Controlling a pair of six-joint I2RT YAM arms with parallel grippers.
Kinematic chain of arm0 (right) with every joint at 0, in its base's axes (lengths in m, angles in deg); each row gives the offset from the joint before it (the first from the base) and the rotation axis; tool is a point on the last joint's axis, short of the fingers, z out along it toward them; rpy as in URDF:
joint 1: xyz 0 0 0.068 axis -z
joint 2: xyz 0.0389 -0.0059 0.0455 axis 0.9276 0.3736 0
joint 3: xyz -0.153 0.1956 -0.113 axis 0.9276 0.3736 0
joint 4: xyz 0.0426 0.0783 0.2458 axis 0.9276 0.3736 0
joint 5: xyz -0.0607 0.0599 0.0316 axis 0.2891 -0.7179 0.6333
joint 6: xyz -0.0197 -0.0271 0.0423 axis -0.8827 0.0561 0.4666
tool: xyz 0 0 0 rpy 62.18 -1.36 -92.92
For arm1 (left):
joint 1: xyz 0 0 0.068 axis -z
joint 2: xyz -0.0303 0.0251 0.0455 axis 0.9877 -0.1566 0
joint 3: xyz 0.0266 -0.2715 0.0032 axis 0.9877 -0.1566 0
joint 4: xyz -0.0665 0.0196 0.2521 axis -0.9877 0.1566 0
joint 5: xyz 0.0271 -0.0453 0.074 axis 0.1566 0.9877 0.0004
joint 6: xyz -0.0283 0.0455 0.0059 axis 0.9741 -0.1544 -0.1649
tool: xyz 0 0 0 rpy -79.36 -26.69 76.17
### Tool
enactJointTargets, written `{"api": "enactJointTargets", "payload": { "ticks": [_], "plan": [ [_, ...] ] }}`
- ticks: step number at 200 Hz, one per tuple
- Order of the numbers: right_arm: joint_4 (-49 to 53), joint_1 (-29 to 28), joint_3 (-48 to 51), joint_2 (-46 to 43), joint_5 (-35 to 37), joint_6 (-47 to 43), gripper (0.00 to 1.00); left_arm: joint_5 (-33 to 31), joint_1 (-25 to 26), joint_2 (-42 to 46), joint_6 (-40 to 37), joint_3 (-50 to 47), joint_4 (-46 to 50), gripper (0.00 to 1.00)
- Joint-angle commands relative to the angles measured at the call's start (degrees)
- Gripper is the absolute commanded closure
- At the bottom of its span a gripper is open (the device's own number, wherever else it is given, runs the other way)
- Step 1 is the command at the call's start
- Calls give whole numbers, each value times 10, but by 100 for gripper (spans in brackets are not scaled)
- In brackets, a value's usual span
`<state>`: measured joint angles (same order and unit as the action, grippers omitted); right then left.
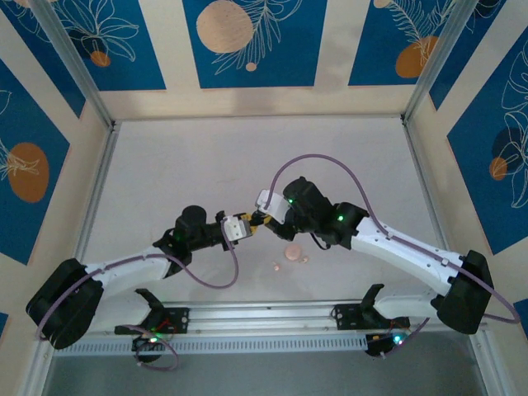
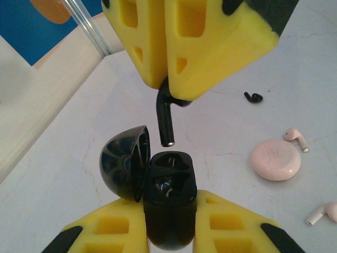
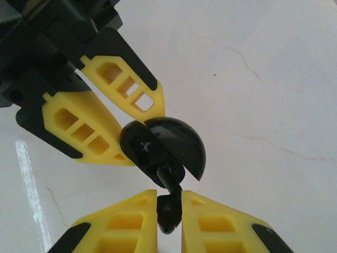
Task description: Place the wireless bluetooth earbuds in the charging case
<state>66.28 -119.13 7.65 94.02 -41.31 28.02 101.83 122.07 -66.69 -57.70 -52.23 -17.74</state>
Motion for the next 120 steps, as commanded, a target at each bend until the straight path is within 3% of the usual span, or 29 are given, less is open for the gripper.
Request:
{"api": "enactJointTargets", "payload": {
  "ticks": [1,120],
  "plan": [
    [14,-4,-8,-1,-7,-7,86,7,10,13,-17,10,-16,82],
    [1,-11,-13,6,-19,-12,86,-4,16,13,-21,12,-7,82]
  ]
}}
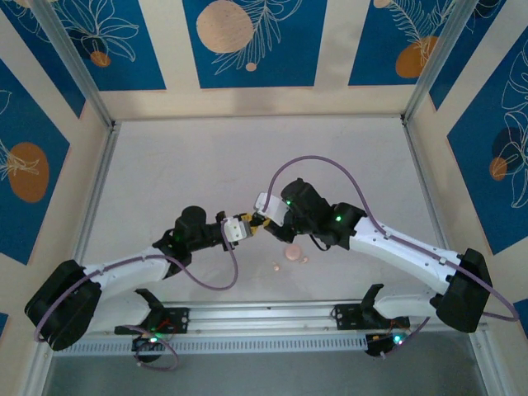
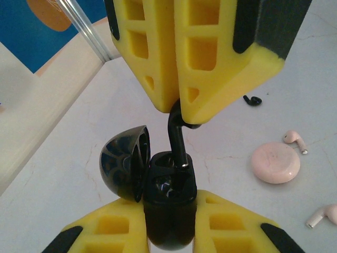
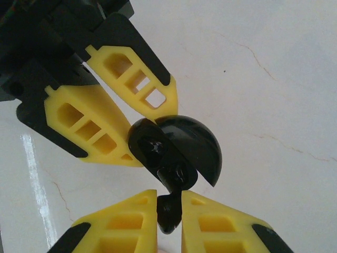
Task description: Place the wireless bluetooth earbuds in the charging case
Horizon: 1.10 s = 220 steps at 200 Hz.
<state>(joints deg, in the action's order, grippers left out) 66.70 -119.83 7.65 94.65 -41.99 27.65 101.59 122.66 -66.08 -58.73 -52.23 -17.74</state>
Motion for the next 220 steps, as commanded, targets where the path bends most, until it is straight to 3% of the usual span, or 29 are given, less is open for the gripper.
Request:
{"api": "enactJointTargets", "payload": {
  "ticks": [1,220],
  "plan": [
    [-3,-4,-13,-1,-13,-9,86,-2,10,7,-11,12,-7,82],
    [-29,-12,-9,8,-1,-2,86,-8,16,1,3,17,-16,82]
  ]
}}
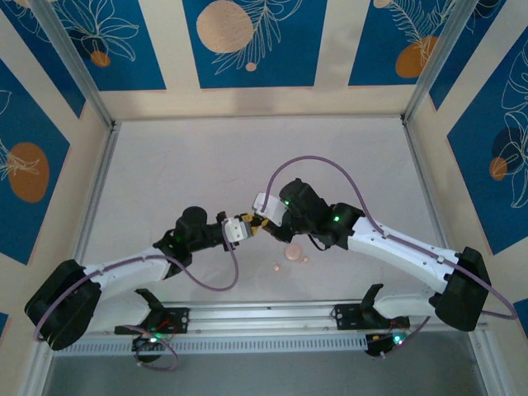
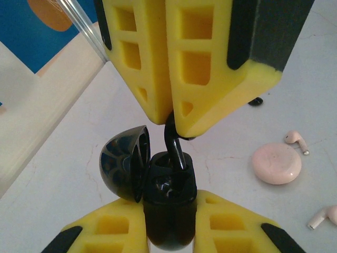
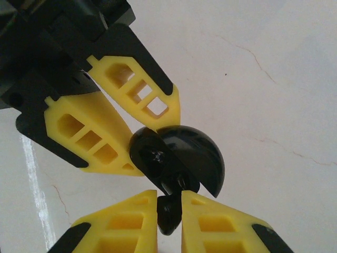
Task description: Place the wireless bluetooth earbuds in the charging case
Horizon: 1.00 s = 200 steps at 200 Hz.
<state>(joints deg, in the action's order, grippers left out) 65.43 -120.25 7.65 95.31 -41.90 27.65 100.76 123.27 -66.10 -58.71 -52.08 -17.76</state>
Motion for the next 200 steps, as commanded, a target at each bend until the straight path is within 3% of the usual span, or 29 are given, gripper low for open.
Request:
{"api": "enactJointTargets", "payload": {
  "ticks": [1,200],
  "plan": [
    [-16,-8,-9,2,-1,-2,86,0,10,1,4,15,-16,82],
    [-24,8,13,-33,-25,6,86,10,12,5,4,2,-51,82]
  ]
}}
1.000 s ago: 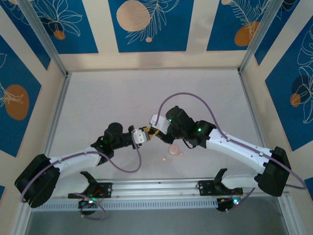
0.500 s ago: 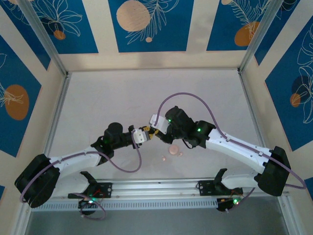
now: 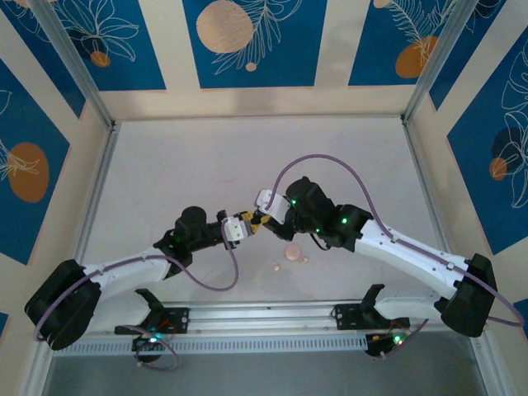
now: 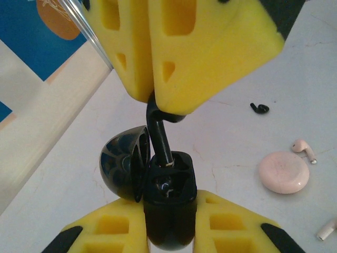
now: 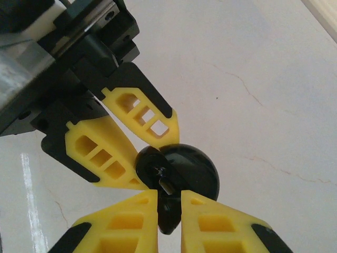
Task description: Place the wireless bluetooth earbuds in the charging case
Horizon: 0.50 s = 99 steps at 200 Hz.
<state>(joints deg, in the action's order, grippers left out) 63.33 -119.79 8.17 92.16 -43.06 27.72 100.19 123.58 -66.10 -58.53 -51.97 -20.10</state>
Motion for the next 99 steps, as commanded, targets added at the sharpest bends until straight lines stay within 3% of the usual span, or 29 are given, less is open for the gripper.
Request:
{"api": "enactJointTargets", "payload": {
  "ticks": [1,99],
  "plan": [
    [-2,4,7,-1,-13,5,86,16,9,5,2,1,-28,82],
    [21,-3,-10,32,-4,0,86,12,11,10,2,3,-30,82]
  ]
}}
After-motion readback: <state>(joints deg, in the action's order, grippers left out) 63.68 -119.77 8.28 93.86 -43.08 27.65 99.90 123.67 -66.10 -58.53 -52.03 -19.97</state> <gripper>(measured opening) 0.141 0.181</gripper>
